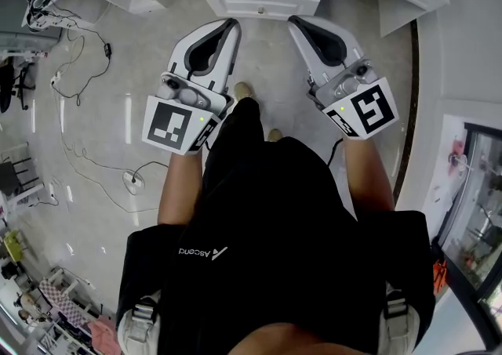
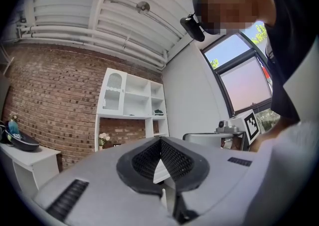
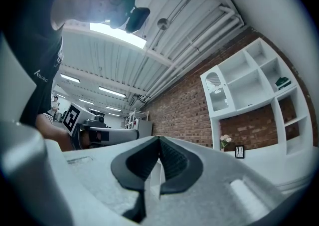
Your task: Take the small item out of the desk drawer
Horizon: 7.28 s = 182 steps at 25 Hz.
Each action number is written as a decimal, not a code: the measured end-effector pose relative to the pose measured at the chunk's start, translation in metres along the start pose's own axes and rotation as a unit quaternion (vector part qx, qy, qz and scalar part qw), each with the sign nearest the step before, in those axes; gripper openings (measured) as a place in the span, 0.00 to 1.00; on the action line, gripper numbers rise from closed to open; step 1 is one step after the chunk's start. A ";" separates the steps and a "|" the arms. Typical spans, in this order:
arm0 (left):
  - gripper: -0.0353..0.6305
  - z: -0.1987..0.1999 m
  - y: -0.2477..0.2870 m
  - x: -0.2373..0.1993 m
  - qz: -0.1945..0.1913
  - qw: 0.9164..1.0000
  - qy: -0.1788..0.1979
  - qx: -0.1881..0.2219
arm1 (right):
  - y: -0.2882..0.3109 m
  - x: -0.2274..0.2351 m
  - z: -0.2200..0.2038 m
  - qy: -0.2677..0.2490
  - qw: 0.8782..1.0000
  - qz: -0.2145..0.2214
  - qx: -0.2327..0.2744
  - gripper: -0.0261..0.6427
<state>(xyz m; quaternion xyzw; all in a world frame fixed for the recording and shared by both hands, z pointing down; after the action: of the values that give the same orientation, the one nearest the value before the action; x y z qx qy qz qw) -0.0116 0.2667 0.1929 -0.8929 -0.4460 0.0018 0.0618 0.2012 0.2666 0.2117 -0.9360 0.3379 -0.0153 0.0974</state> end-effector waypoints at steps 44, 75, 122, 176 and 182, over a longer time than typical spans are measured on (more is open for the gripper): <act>0.05 -0.116 0.110 -0.402 0.000 0.998 -0.050 -0.032 | 0.375 0.179 -0.266 -0.047 0.912 0.127 -0.388 0.27; 0.05 -0.187 0.108 -0.446 0.116 0.984 -0.084 -0.105 | 0.394 0.191 -0.523 -0.080 0.689 0.275 -0.666 0.60; 0.05 -0.209 0.104 -0.462 0.100 0.981 -0.114 -0.121 | 0.404 0.191 -0.510 -0.094 0.720 0.236 -0.646 0.54; 0.05 -0.122 0.174 -0.412 0.014 0.998 -0.039 -0.047 | 0.367 0.257 -0.141 0.145 0.988 0.020 -0.057 0.53; 0.05 -0.108 0.179 -0.406 0.004 0.999 -0.023 -0.037 | 0.361 0.253 -0.122 0.133 0.990 0.019 -0.043 0.53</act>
<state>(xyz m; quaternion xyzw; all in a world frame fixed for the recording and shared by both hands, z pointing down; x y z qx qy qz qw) -0.1072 -0.1744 0.2593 -0.8959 -0.4438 0.0063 0.0181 0.1576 -0.1873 0.2523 -0.9223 0.3662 -0.1229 0.0117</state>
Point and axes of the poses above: the fingertips, and each gripper's own axes: y forward along the fingers, x to its right, z out of its top, the point moved 10 cm from there along -y, backward along the fingers, and after that the axes turned 7 degrees about -z, right-handed, at the moved point
